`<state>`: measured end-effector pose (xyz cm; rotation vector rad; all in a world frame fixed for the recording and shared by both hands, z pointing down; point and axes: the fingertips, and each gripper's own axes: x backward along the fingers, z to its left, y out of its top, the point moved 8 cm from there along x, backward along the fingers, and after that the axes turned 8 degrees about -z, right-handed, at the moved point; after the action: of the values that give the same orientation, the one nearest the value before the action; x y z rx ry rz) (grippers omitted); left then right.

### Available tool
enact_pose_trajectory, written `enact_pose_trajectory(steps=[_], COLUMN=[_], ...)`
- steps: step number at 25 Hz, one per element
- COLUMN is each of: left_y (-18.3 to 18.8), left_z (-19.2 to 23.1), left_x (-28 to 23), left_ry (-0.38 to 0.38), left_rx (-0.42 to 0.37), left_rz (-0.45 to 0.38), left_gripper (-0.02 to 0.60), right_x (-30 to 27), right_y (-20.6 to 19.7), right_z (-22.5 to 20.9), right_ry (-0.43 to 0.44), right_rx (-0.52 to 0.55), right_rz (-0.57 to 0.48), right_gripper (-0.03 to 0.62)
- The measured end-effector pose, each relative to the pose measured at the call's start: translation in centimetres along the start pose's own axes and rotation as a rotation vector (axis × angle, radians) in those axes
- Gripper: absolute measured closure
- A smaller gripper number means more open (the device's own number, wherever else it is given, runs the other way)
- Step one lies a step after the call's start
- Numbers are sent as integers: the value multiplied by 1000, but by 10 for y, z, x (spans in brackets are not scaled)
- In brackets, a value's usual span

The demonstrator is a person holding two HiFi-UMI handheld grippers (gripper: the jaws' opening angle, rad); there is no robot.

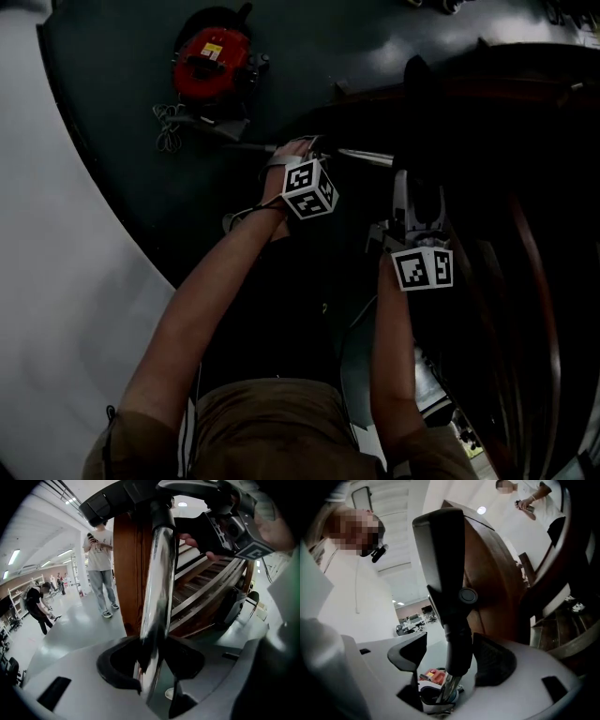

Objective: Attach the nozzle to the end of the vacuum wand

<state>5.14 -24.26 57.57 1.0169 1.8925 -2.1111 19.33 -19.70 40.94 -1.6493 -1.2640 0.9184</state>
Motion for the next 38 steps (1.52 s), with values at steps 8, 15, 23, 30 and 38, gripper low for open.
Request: enact_pose_trajectory(steps=[8, 15, 23, 30, 38], left_y=[5, 7, 7, 17, 8], left_z=[-15, -26, 6, 32, -9], left_x=[-55, -68, -30, -71, -73], left_ry=[-21, -79, 226, 75, -114], left_rx=[48, -9, 13, 90, 36], left_rz=[1, 20, -89, 18, 68], left_gripper=[423, 423, 439, 272, 219], right_x=[29, 37, -14, -4, 11], right_y=[-12, -22, -22, -34, -41], right_z=[-45, -64, -16, -34, -50], right_ry=[-158, -174, 14, -107, -221], right_rx=[-63, -17, 96, 0, -27], right_rz=[34, 42, 70, 138, 159], right_gripper=[303, 304, 304, 304, 304])
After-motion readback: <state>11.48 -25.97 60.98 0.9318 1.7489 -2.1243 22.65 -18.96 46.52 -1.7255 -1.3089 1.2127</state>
